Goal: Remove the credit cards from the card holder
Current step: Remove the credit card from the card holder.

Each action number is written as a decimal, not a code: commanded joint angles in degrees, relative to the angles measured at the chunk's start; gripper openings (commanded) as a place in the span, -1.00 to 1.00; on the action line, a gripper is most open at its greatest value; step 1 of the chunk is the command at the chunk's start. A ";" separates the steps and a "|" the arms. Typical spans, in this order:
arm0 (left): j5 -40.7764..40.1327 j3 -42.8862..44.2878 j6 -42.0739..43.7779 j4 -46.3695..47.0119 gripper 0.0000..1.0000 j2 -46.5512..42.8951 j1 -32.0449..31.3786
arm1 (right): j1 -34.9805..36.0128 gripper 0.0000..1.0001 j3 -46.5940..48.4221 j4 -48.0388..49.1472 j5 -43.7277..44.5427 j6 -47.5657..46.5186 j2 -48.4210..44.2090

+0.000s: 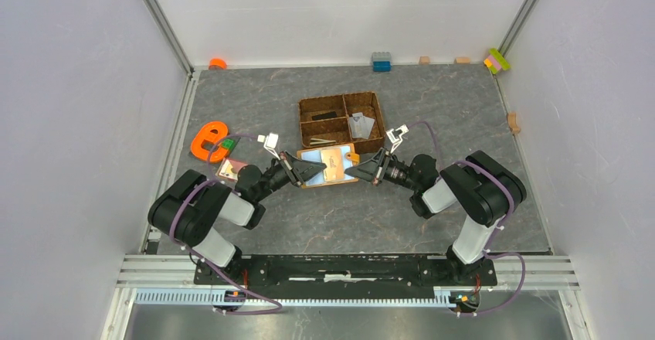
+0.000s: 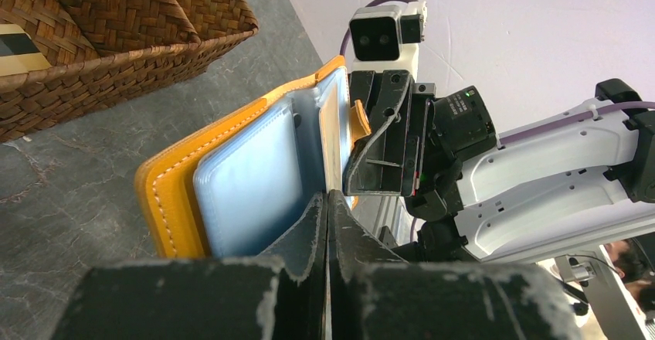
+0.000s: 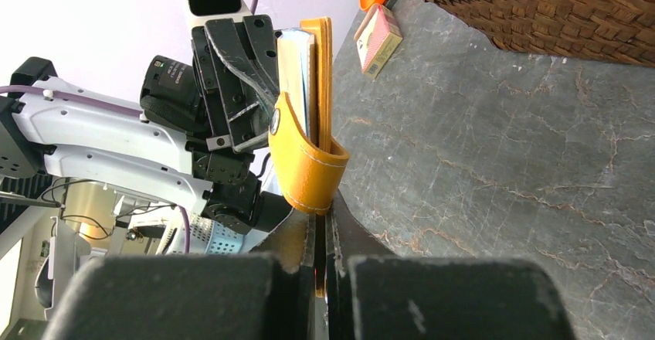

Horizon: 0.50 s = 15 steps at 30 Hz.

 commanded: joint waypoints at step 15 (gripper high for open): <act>-0.78 -0.25 -1.44 4.72 -0.96 1.53 2.14 | -1.93 -1.00 -1.17 28.21 -0.92 0.33 -3.01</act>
